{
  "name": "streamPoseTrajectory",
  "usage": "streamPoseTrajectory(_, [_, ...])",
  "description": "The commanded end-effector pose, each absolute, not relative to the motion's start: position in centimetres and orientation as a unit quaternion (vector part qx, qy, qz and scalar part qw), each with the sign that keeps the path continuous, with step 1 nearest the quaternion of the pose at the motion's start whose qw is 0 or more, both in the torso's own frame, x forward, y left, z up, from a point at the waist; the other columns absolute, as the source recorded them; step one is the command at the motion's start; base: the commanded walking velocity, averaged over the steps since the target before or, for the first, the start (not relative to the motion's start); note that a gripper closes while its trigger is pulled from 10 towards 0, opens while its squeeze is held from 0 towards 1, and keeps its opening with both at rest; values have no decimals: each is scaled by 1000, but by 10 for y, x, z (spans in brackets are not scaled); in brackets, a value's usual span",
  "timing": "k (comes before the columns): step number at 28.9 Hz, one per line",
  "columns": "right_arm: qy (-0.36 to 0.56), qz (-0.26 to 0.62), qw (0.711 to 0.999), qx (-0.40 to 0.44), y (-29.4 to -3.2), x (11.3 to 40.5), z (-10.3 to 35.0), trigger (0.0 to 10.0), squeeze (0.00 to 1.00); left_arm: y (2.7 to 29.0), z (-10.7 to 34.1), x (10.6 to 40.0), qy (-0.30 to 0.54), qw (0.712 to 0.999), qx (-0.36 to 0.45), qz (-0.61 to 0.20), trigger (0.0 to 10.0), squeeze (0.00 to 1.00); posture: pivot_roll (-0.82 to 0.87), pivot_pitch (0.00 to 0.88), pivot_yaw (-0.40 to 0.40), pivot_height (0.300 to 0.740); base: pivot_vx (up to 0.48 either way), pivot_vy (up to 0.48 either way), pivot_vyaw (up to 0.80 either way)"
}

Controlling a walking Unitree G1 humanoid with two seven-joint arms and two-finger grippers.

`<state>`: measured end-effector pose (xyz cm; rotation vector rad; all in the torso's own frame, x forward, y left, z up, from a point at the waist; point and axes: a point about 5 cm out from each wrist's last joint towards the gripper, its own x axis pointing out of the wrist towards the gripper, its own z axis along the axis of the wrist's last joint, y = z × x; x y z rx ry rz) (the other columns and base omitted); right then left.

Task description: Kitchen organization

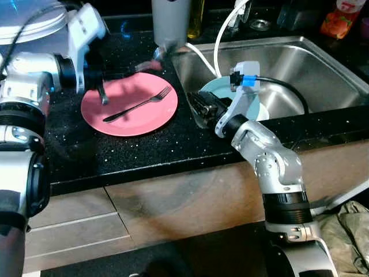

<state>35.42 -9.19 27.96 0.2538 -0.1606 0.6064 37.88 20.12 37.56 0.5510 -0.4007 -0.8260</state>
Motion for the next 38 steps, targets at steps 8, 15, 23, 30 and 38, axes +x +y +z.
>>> streamPoseTrajectory(8, [-81,301,933,181,-79,348,283,10000,1000,174,344,380,-202,864,290,-359,0,0,46,160,-4,740,0,0,0])
streamPoseTrajectory(15, [-73,328,914,229,-68,340,288,10000,1000,157,312,374,-189,879,332,-287,0,0,54,169,-21,740,0,0,0])
streamPoseTrajectory(23, [-81,350,893,271,-61,335,302,10000,1000,162,310,365,-219,862,403,-215,0,0,61,173,-13,740,0,0,0])
streamPoseTrajectory(30, [-68,343,880,321,-64,337,306,10000,0,154,301,354,-229,828,468,-207,0,0,68,174,-11,740,0,0,0])
streamPoseTrajectory(38, [-68,340,881,324,-65,340,308,10000,0,142,295,344,-264,786,511,-228,0,0,70,174,-10,740,0,0,0])
